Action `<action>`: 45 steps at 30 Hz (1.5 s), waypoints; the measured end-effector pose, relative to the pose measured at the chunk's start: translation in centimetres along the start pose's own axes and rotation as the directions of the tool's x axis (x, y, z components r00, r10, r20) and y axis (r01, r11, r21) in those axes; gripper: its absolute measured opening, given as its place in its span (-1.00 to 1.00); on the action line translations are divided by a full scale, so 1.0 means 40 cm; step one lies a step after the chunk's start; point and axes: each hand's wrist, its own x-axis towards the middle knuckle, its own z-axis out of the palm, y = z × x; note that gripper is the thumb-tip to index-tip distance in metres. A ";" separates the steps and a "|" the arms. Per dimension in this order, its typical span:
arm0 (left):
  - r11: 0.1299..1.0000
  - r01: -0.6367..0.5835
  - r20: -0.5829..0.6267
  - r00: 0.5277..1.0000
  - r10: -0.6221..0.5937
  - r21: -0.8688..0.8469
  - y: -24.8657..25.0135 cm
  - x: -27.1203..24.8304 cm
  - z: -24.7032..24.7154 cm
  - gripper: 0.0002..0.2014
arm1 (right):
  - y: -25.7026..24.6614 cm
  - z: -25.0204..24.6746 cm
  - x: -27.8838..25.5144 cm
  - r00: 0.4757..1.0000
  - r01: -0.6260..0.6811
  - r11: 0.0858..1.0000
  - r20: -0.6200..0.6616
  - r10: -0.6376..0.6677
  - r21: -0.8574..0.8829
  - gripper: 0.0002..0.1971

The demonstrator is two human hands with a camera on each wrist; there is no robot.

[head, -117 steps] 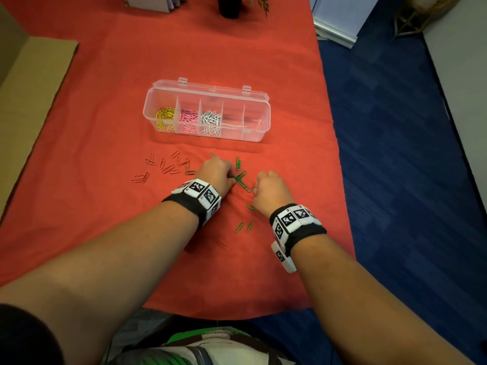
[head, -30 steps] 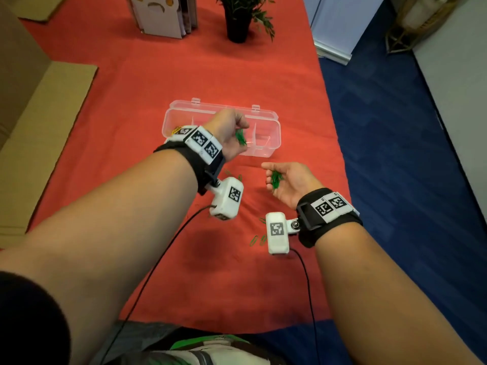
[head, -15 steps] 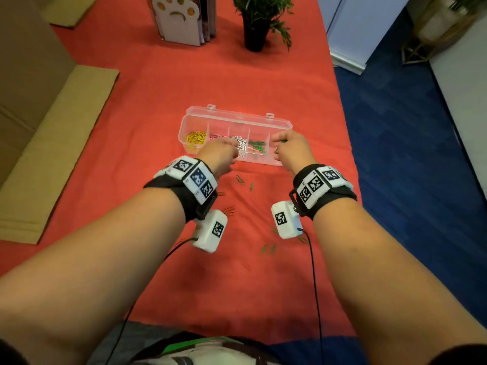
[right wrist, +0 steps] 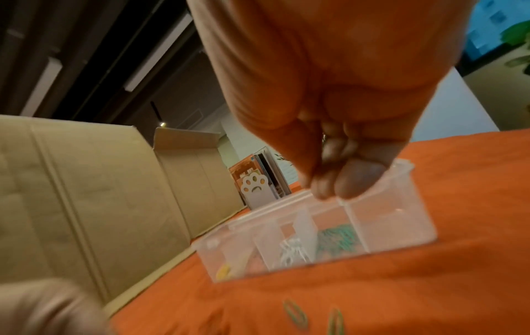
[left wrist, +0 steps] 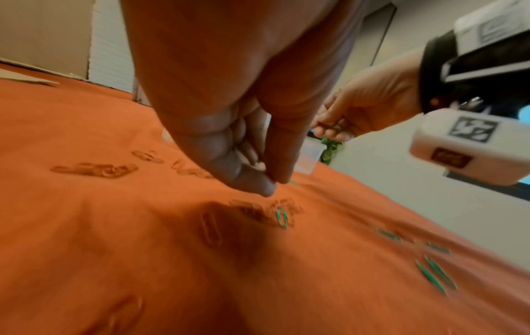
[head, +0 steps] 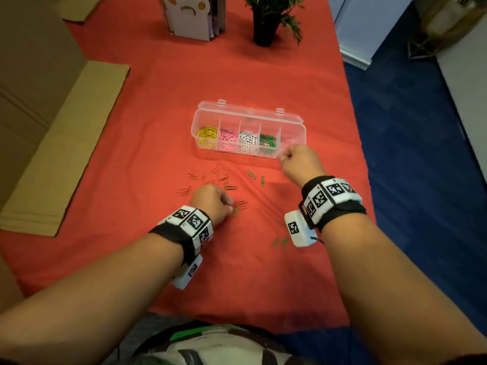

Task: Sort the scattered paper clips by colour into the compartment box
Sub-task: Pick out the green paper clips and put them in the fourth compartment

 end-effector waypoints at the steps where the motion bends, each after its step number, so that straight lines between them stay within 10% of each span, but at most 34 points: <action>1: 1.000 0.000 0.008 1.000 0.000 0.016 0.000 -0.005 0.009 -0.88 | 0.017 0.012 -0.024 0.999 -0.009 0.997 0.038 0.012 -0.070 -0.79; 7: 0.993 -0.053 -0.011 0.998 0.054 0.104 0.002 -0.012 0.047 -0.86 | 0.106 0.096 -0.174 0.943 -0.127 0.929 0.249 0.222 -0.348 -0.59; 14: 0.981 -0.109 -0.068 0.990 0.122 0.163 -0.004 -0.012 0.062 -0.85 | 0.120 0.168 -0.265 0.961 -0.073 0.919 0.219 0.169 -0.388 -0.59; 25: 0.978 -0.152 -0.147 0.974 0.172 0.141 -0.017 -0.014 0.049 -0.93 | 0.169 0.154 -0.236 0.925 -0.244 0.970 0.299 0.233 -0.001 -0.79; 28: 0.991 -0.136 -0.168 0.977 0.135 0.002 -0.007 0.001 0.041 -0.88 | 0.189 0.112 -0.220 0.873 -0.476 0.710 0.376 0.311 0.519 -0.73; 32: 0.989 -0.101 -0.082 0.992 0.093 -0.107 0.010 0.019 0.045 -0.83 | 0.233 0.051 -0.216 0.898 -0.425 0.371 0.332 0.290 0.826 -0.74; 35: 0.977 -0.031 -0.041 0.999 0.023 -0.210 0.022 0.036 0.059 -0.88 | 0.281 0.043 -0.197 0.931 -0.358 0.653 0.200 0.306 0.668 -0.79; 38: 0.969 -0.015 0.020 1.000 0.021 -0.245 0.030 0.044 0.073 -0.75 | 0.320 0.060 -0.186 0.971 -0.235 0.965 0.068 0.228 0.113 -0.85; 45: 0.996 -0.085 -0.087 0.993 0.082 -0.030 0.051 0.031 0.080 -0.76 | 0.343 0.118 -0.215 0.995 -0.077 0.938 0.029 0.092 -0.337 -0.74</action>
